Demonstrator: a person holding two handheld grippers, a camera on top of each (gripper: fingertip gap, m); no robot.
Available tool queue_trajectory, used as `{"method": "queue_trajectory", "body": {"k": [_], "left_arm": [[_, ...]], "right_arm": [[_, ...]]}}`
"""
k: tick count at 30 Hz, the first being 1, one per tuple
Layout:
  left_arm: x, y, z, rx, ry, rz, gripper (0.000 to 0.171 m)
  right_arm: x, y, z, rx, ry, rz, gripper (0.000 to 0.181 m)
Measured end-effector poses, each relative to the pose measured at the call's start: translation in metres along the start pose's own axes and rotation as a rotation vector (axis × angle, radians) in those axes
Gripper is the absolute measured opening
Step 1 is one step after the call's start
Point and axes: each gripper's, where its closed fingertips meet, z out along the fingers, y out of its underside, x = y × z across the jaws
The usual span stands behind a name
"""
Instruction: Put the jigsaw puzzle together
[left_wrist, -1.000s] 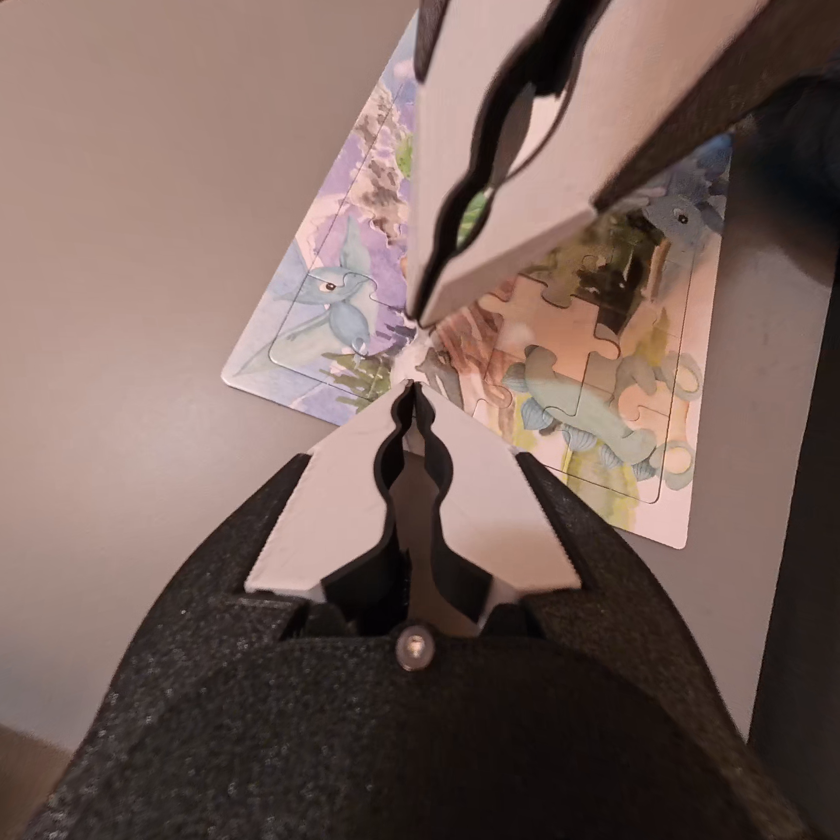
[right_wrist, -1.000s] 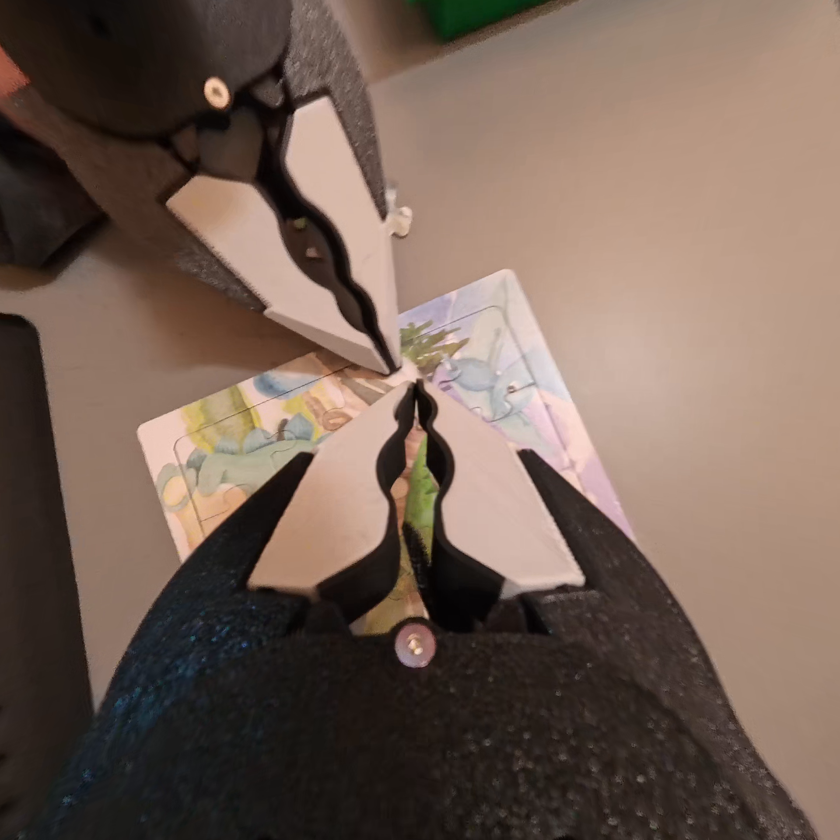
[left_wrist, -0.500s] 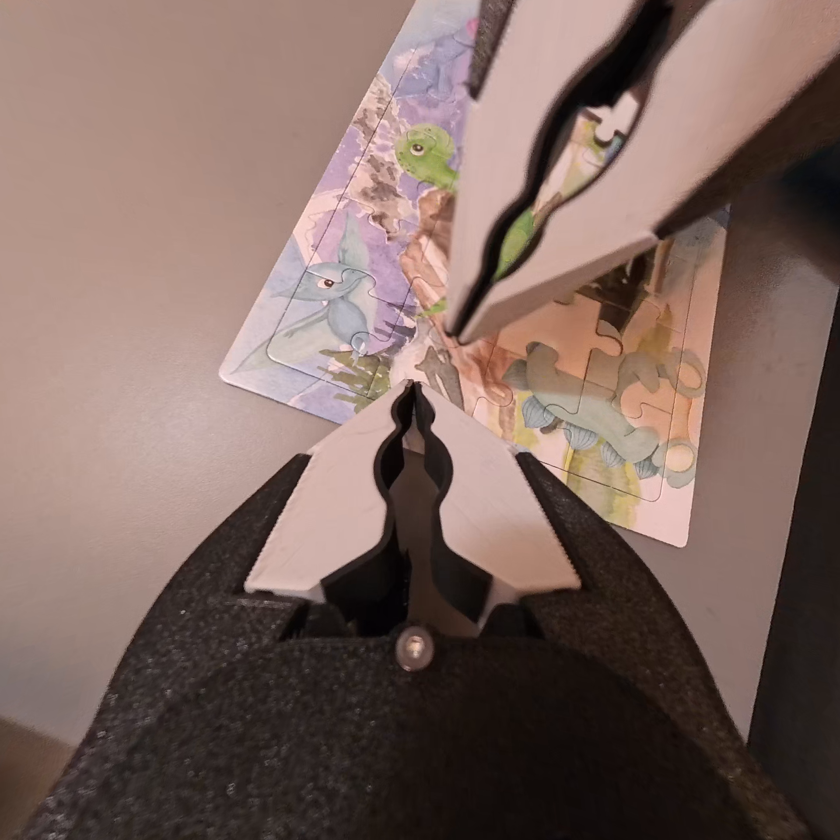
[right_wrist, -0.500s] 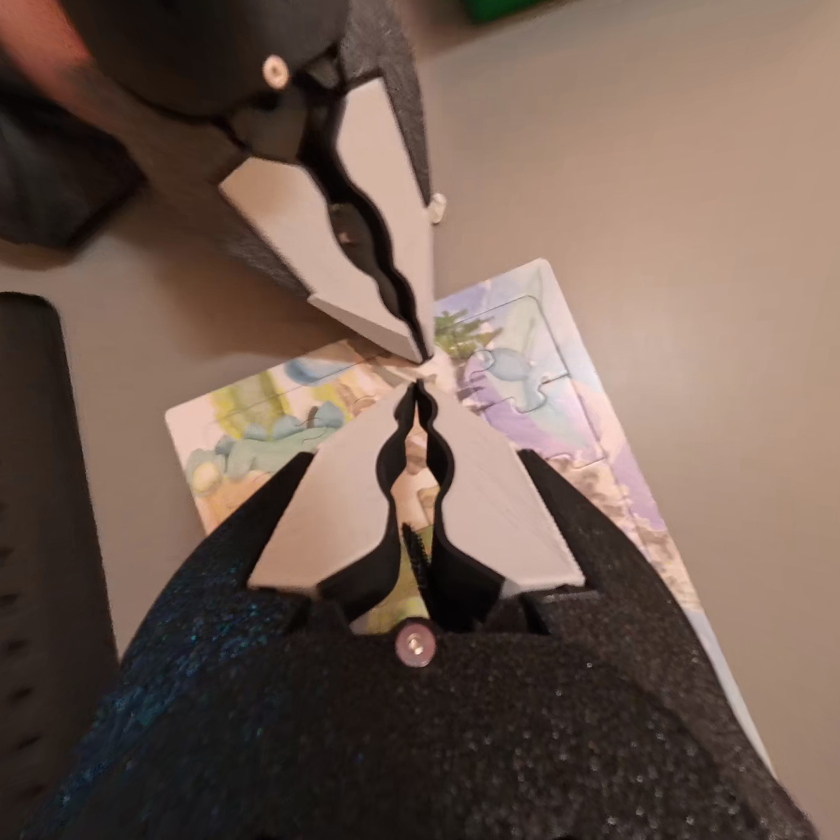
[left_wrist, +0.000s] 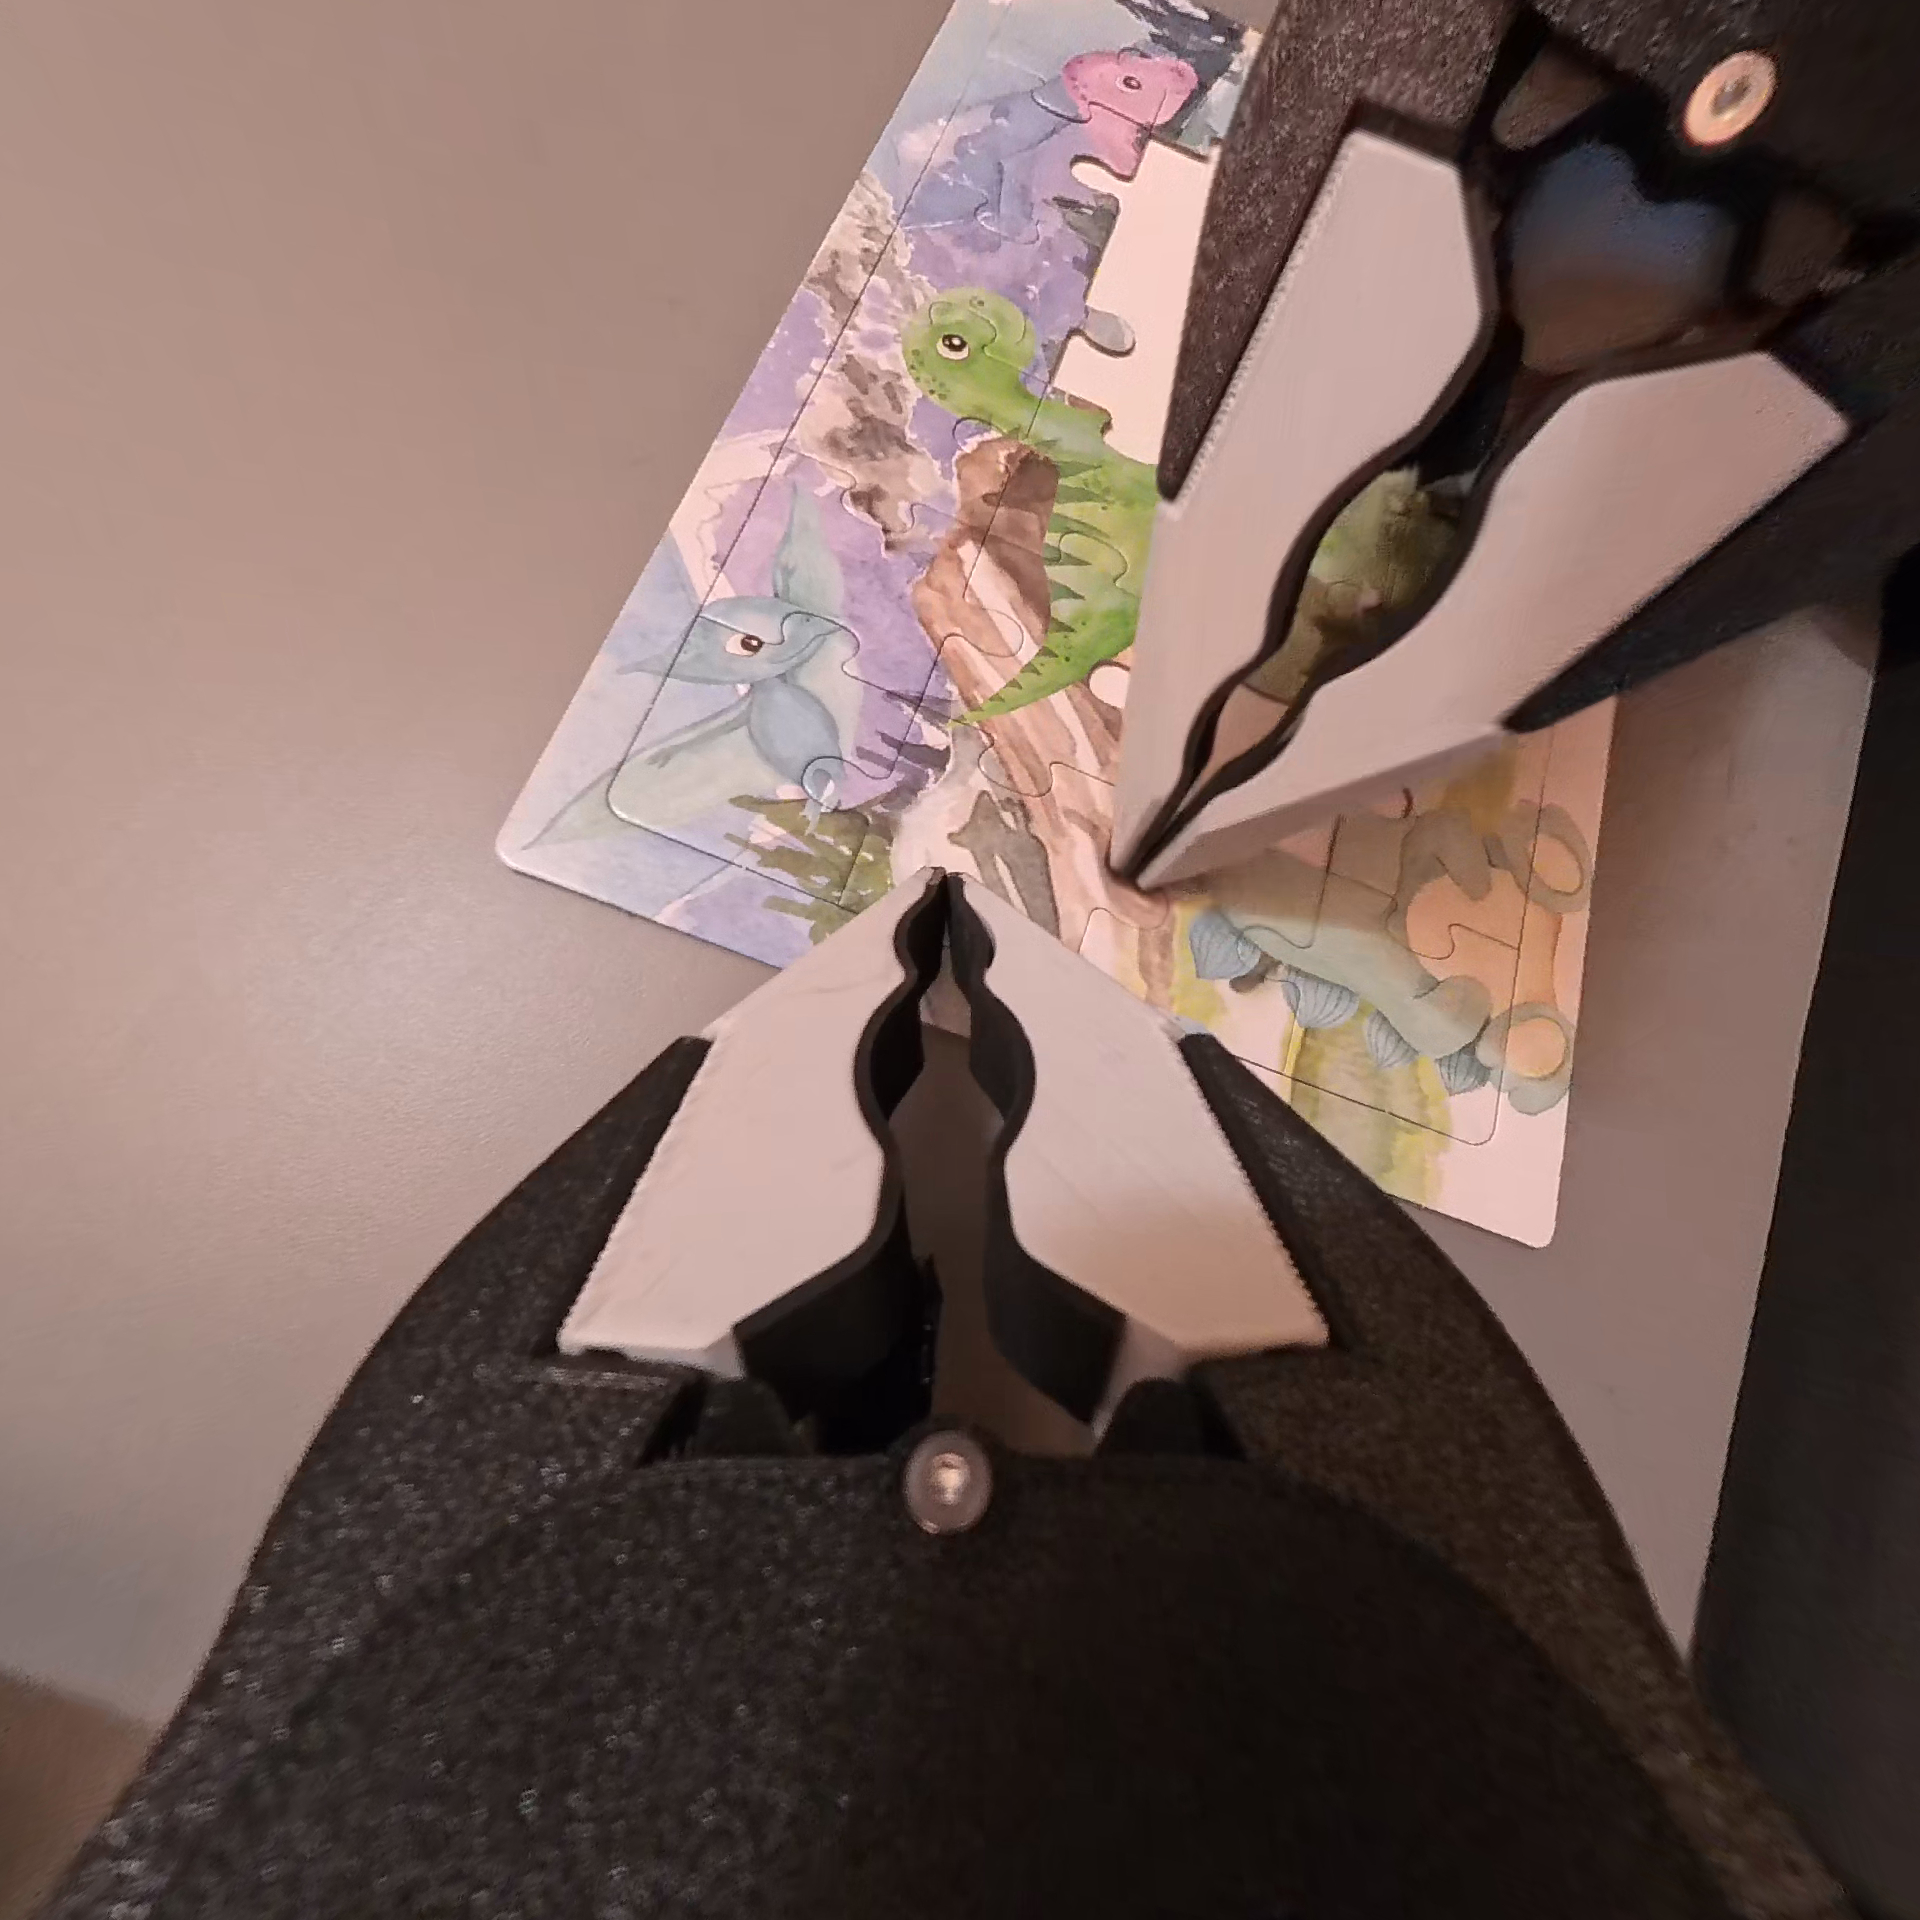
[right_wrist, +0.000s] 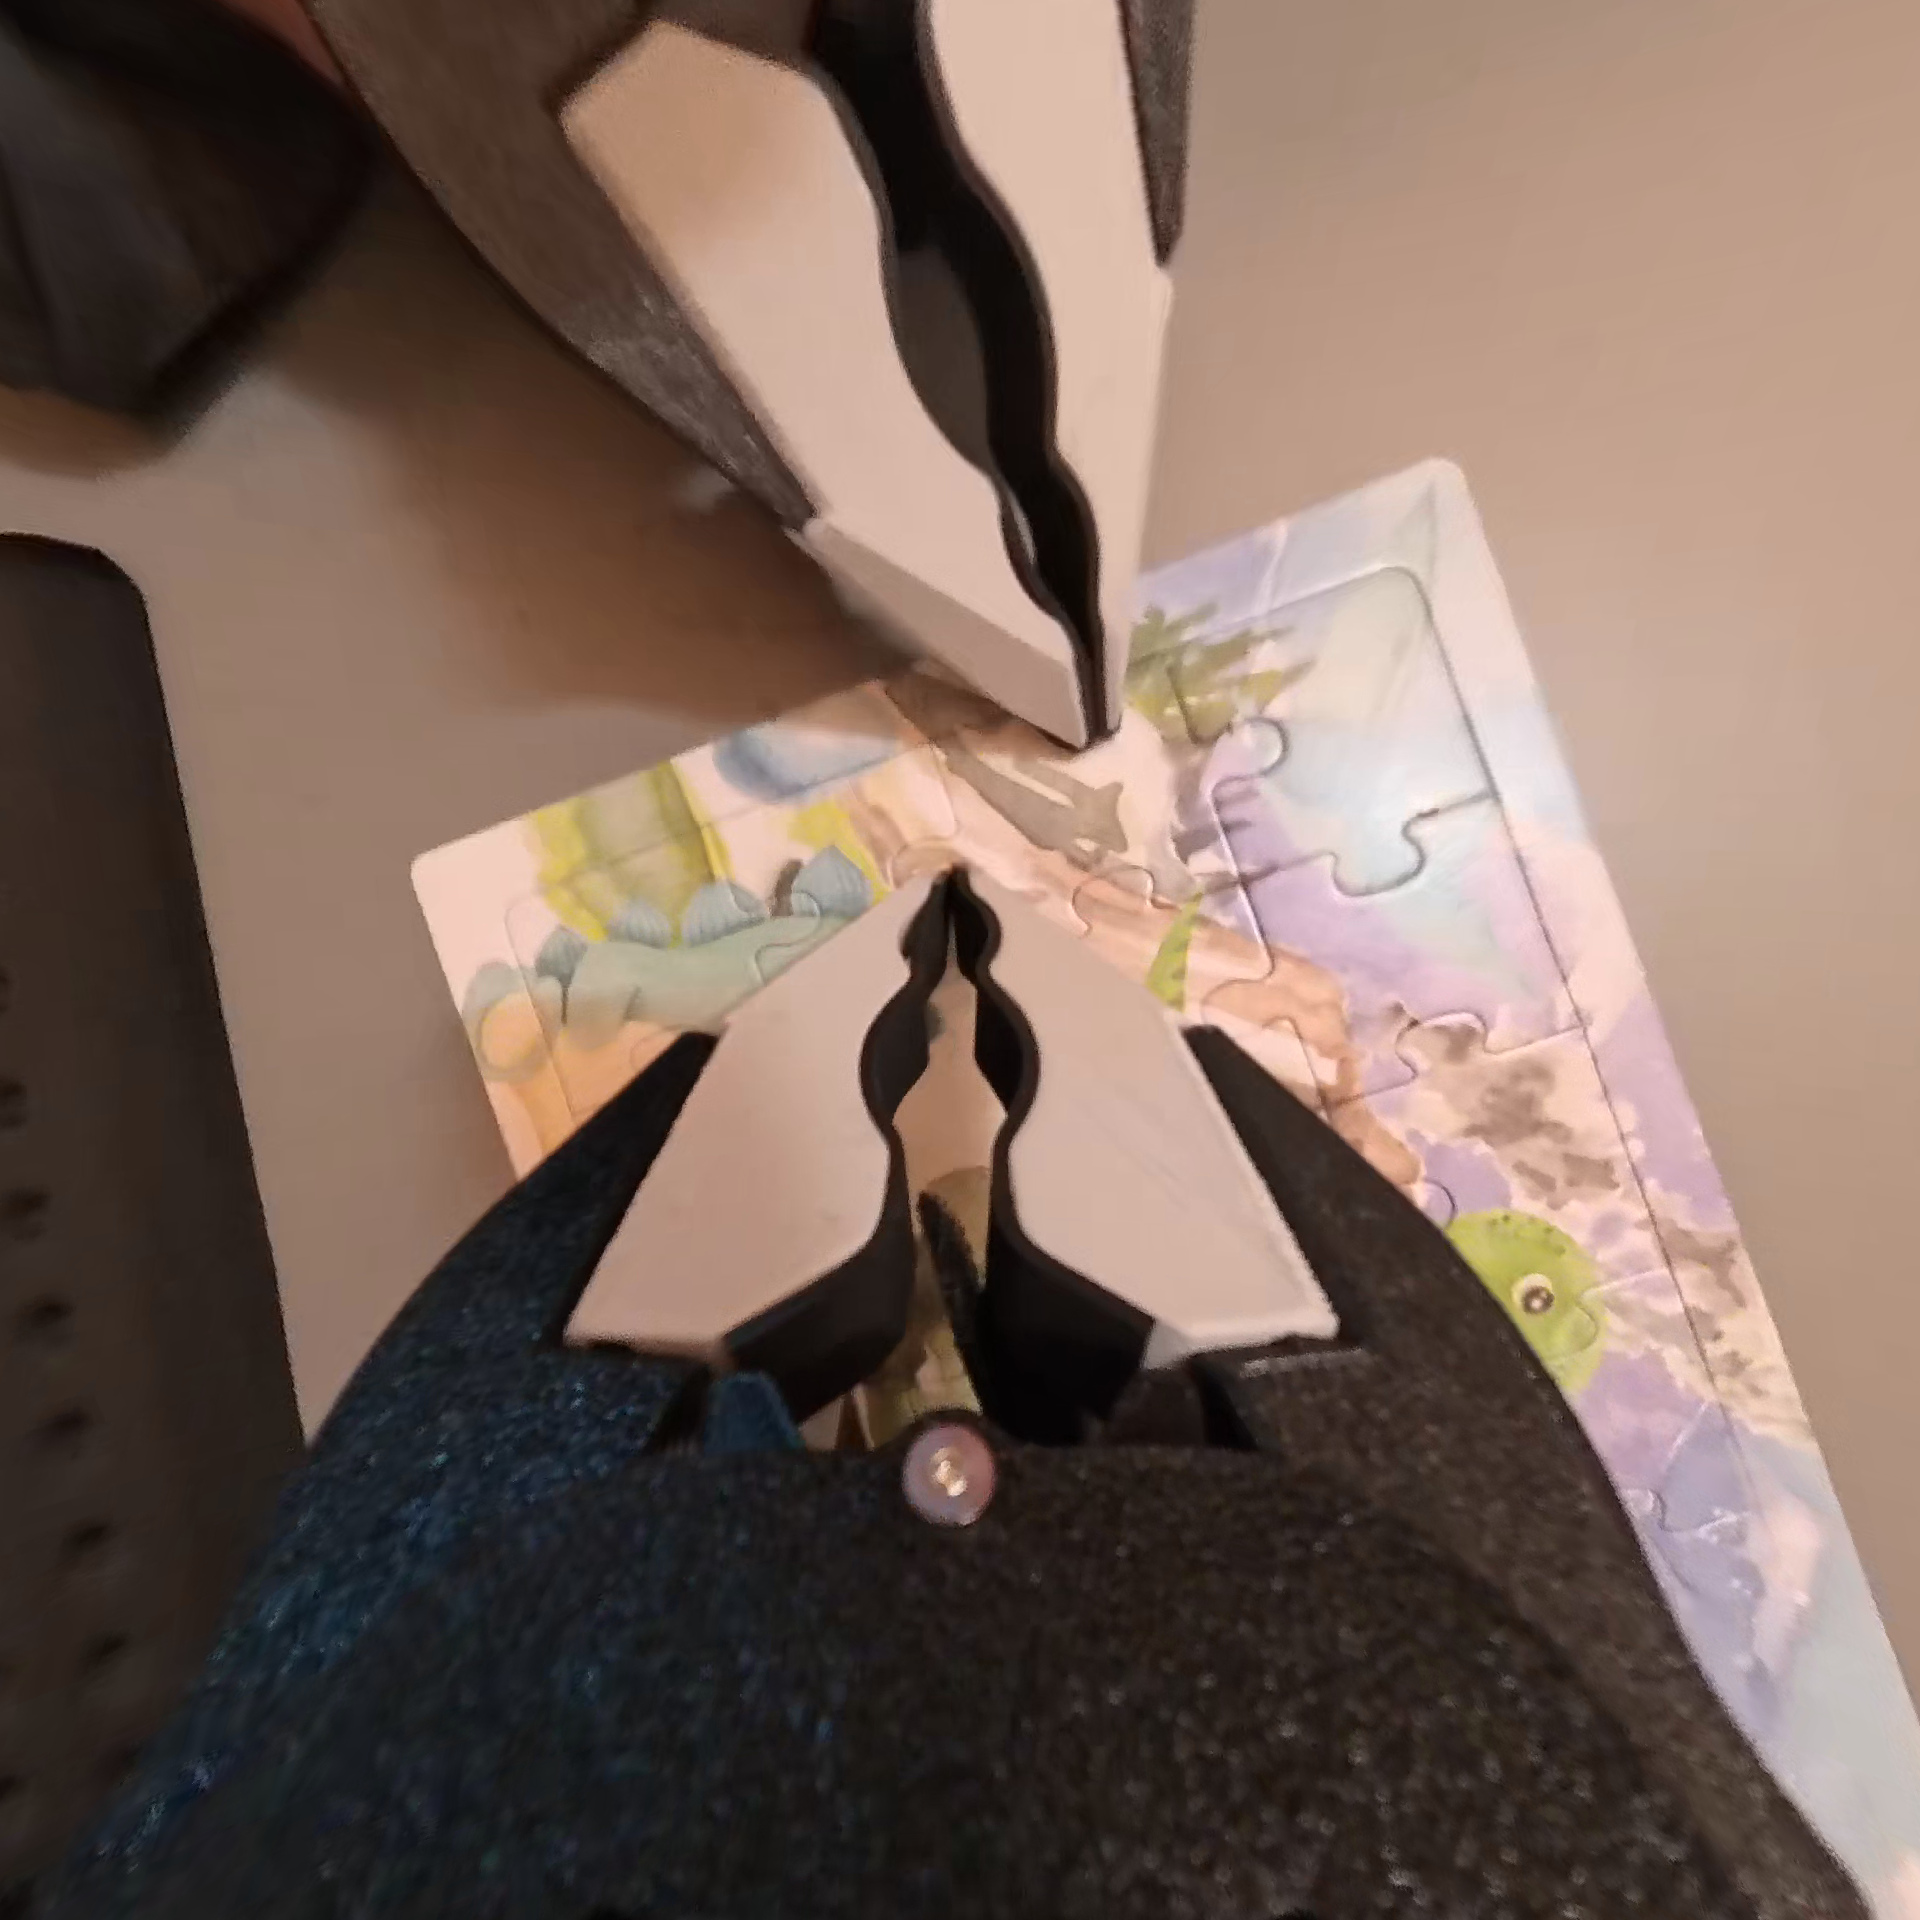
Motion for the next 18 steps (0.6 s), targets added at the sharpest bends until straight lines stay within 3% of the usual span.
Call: {"method": "queue_trajectory", "body": {"k": [2,5,8,11,14,18], "left_arm": [[0.003,-0.005,-0.010,0.025,0.065,-0.028,0.002],[-0.013,-0.024,-0.062,0.165,0.059,-0.085,0.021],[-0.027,0.004,-0.097,0.113,-0.090,-0.038,0.039],[-0.023,0.034,-0.099,0.072,-0.143,-0.053,0.053],[-0.027,0.052,-0.089,0.037,-0.229,-0.068,0.056],[-0.037,0.053,-0.078,0.030,-0.313,-0.170,0.066]], "right_arm": [[0.003,-0.011,-0.018,0.101,0.016,0.002,0.000],[0.027,-0.023,-0.087,0.346,0.132,0.111,0.000],[0.048,0.009,-0.152,0.522,0.359,0.240,0.000],[0.038,0.058,-0.185,0.632,0.496,0.312,0.000],[0.038,0.094,-0.206,0.752,0.599,0.364,0.000],[0.044,0.098,-0.217,0.788,0.623,0.383,0.001]]}}
